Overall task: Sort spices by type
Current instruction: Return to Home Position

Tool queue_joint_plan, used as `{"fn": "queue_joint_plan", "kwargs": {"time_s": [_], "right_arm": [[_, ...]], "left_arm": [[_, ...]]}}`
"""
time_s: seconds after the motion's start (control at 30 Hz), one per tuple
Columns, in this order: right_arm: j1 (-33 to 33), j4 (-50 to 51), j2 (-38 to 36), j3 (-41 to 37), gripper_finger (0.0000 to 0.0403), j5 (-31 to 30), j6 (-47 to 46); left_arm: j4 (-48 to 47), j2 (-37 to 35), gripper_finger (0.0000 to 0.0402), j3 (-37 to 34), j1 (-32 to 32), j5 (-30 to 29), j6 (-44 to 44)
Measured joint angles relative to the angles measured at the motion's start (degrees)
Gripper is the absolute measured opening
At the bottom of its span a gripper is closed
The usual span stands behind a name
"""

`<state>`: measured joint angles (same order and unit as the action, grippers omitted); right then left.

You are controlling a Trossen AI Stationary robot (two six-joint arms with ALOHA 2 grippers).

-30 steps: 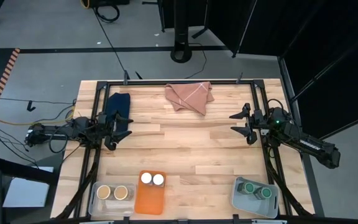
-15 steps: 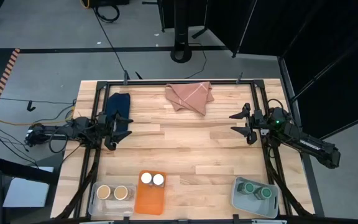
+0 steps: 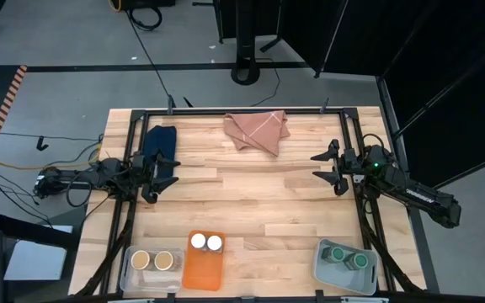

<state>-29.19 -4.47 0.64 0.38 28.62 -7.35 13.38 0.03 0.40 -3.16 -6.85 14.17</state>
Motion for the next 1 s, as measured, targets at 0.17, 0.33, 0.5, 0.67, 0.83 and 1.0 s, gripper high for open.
{"fn": "queue_joint_plan", "kwargs": {"time_s": [0.17,0.33,0.5,0.67,0.83,1.0], "right_arm": [[0.0,0.0,0.0,0.0,0.0263,0.0,0.02],[0.0,0.0,0.0,0.0,0.026,0.0,0.0],[0.0,0.0,0.0,0.0,0.0263,-0.01,0.0],[0.0,0.0,0.0,0.0,0.0265,0.0,0.0],[0.0,0.0,0.0,0.0,0.0263,0.0,0.0],[0.0,0.0,0.0,0.0,0.0266,0.0,0.0]], "left_arm": [[-0.01,0.0,0.0284,0.0,-0.02,0.0,0.02],[0.01,0.0,0.0284,0.0,-0.02,0.0,0.0],[-0.01,0.0,0.0284,0.0,-0.02,0.0,0.0],[-0.01,0.0,0.0284,0.0,-0.02,0.0,0.0],[0.0,0.0,0.0284,0.0,-0.02,0.0,0.01],[-0.01,0.0,0.0284,0.0,-0.02,0.0,0.0]]}}
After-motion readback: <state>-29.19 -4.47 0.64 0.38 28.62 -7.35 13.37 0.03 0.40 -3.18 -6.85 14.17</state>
